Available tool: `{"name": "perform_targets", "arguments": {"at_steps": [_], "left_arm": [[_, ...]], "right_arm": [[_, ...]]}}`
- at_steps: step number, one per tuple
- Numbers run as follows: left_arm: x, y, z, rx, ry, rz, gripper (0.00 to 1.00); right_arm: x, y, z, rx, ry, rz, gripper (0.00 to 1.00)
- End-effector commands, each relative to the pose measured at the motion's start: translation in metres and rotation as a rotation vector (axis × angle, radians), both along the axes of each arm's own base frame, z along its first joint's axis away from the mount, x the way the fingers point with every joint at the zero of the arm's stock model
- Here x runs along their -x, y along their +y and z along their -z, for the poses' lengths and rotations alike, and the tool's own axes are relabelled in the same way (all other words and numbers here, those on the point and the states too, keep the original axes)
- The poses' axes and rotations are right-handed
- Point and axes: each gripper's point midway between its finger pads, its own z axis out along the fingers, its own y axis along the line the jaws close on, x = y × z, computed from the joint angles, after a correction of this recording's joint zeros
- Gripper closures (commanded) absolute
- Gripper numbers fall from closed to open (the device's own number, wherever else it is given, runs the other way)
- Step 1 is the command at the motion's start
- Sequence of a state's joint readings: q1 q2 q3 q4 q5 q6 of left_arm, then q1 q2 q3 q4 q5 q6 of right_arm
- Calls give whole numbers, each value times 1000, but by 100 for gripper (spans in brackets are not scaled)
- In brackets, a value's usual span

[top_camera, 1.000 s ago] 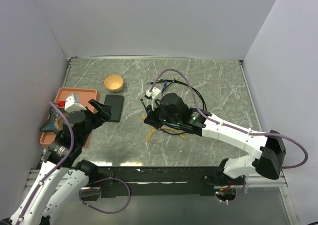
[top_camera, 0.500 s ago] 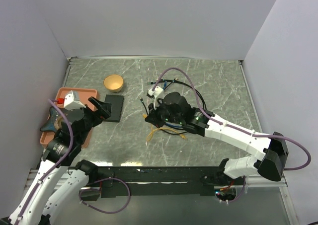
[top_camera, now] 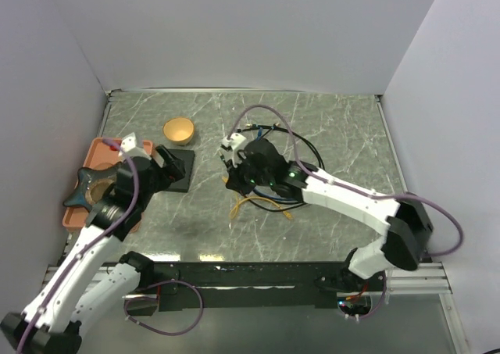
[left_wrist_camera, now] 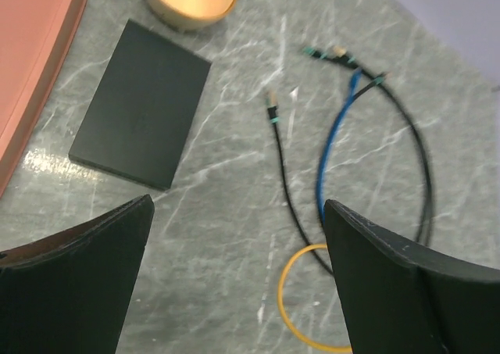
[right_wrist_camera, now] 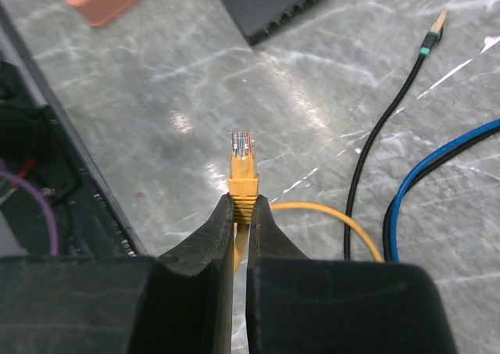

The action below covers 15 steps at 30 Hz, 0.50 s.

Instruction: Insert the plug into the switch port

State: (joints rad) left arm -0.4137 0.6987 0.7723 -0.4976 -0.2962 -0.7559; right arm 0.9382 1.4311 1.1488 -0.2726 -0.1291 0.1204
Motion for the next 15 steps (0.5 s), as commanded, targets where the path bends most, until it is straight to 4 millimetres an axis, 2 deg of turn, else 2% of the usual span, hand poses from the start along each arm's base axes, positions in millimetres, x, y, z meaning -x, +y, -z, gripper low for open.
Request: {"name": "perform_targets", "arguments": {"at_steps": [1, 2, 3, 4, 7, 14, 15], "left_arm": [[-25, -4, 15, -58, 42, 9, 4], [-30, -2, 19, -65, 57, 0, 4], [-37, -5, 33, -69, 105, 22, 4], [-46, 8, 38, -73, 121, -16, 4], [-67, 26, 58, -102, 177, -70, 4], [-114, 44, 82, -114, 218, -111, 2], [-120, 46, 96, -123, 254, -119, 1]], "right_arm": [[-21, 8, 19, 34, 58, -45, 100], [-22, 10, 23, 25, 67, -62, 100], [-27, 13, 32, 33, 71, -67, 100], [-29, 15, 35, 33, 74, -74, 100], [-38, 18, 49, 55, 115, -80, 100], [-38, 19, 61, 67, 151, -99, 100], [-40, 19, 63, 72, 157, -95, 100]]}}
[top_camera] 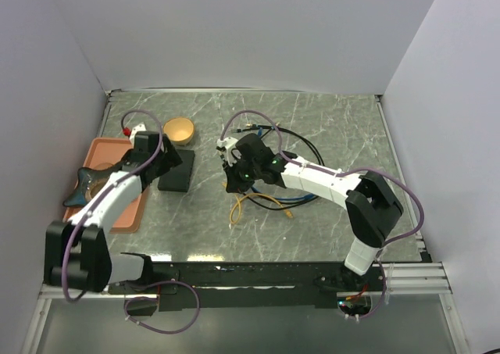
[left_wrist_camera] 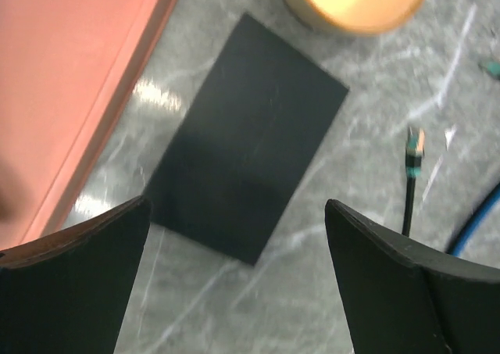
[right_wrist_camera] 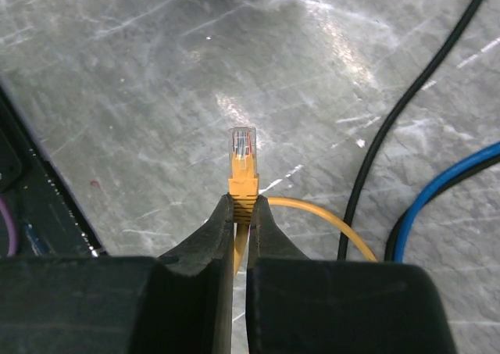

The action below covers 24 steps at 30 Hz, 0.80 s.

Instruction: Insert the plug into the switch port

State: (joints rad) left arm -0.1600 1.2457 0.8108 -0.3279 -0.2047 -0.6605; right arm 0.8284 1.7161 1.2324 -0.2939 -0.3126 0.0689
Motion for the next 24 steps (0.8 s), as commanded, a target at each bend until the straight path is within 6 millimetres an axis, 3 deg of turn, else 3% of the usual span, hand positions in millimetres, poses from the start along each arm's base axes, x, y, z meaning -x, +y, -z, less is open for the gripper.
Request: {"name": "perform_targets", "arguments": {"at_steps": [1, 10, 17, 24], "left_arm": [[-44, 6, -12, -2, -70, -5, 1], [-76, 8, 28, -1, 12, -19, 6], [-73, -8, 60, 61, 77, 43, 7], [-64, -25, 66, 79, 92, 119, 7]], "right_arm": [[-10, 11, -18, -47, -27, -32, 100], [-8, 8, -18, -46, -8, -30, 100], [-4, 7, -16, -46, 4, -46, 100], [1, 8, -12, -42, 24, -67, 100]]}}
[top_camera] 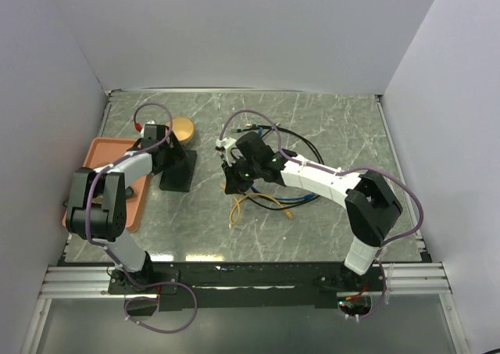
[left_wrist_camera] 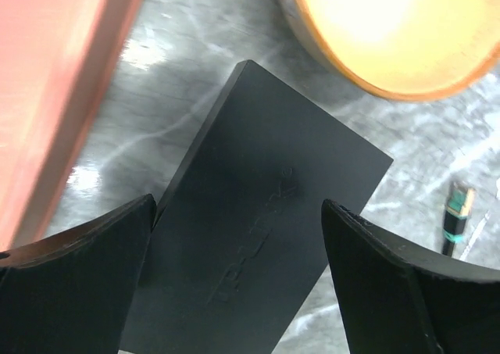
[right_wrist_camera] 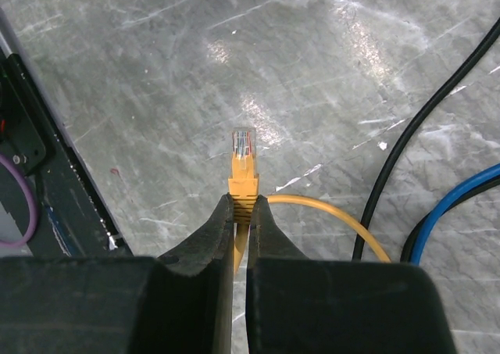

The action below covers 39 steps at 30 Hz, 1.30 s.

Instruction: Insert the plug into the switch port

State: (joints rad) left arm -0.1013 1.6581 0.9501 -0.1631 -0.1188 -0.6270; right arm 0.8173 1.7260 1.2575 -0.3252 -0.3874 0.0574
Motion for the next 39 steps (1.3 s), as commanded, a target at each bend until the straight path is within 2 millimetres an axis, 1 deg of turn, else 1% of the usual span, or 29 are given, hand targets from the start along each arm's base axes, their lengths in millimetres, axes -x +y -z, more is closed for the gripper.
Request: {"name": "perform_targets", "arguments": {"at_steps": [1, 4, 5, 6, 8, 9, 11, 12, 14, 15, 16, 17, 18, 20, 21, 22, 23, 24, 25, 27, 28, 33, 34, 36, 37, 39], "left_arm": [[0, -29, -3, 67, -28, 106, 7], [8, -43, -2, 94, -42, 154, 7], [10, -47, -5, 97, -52, 166, 7], [12, -56, -6, 96, -59, 194, 7], [15, -65, -7, 94, -75, 223, 7], [18, -74, -6, 90, -73, 248, 7], [18, -82, -3, 79, -68, 267, 7], [21, -91, 0, 78, -62, 292, 7], [23, -101, 2, 80, -69, 320, 7], [27, -109, 4, 78, -64, 341, 7], [31, -111, 6, 77, -56, 350, 7], [27, -116, 2, 82, -90, 359, 7], [29, -119, 2, 83, -92, 369, 7], [31, -119, 2, 87, -96, 367, 7], [29, -114, 2, 67, -100, 338, 7], [31, -111, 3, 61, -97, 332, 6], [30, -109, -3, 56, -115, 323, 6], [29, -106, -5, 49, -119, 303, 5], [29, -105, -11, 50, -136, 297, 5], [29, -101, -16, 53, -148, 278, 4], [28, -101, -21, 58, -161, 275, 3], [21, -93, -32, 95, -191, 252, 3], [21, -93, -29, 101, -181, 252, 3], [16, -88, -29, 106, -181, 247, 4], [15, -87, -24, 105, -166, 244, 4], [13, -86, -22, 103, -162, 244, 4]], "right_arm": [[-5, 5, -8, -24, -16, -24, 100], [-3, 7, -2, -18, -9, -39, 100], [-3, 7, 2, -4, -4, -37, 100], [-3, 6, 4, 5, -6, -37, 100], [-5, 5, 11, 33, -15, -29, 100], [-6, 4, 14, 42, -16, -24, 100], [-10, 0, 20, 68, -24, -6, 100], [-10, -1, 22, 77, -27, -1, 100], [-14, -6, 28, 104, -40, 20, 100], [-15, -8, 29, 111, -46, 26, 100], [-17, -10, 32, 122, -50, 37, 100], [-18, -12, 36, 139, -52, 46, 100], [-23, -16, 39, 163, -69, 70, 100], [-29, -19, 46, 196, -80, 94, 100], [-36, -24, 48, 227, -100, 122, 100], [-38, -27, 55, 256, -93, 139, 100], [-44, -25, 52, 261, -103, 161, 100], [-51, -28, 52, 276, -117, 189, 100], [-56, -26, 53, 282, -111, 210, 100], [-64, -25, 53, 285, -103, 232, 100], [-70, -18, 52, 283, -103, 238, 100], [-82, -5, 54, 289, -91, 239, 100], [-85, 1, 55, 283, -89, 236, 100], [-86, 1, 60, 302, -74, 231, 100], [-88, 4, 63, 306, -67, 226, 100], [-84, 7, 68, 314, -43, 208, 100]]}}
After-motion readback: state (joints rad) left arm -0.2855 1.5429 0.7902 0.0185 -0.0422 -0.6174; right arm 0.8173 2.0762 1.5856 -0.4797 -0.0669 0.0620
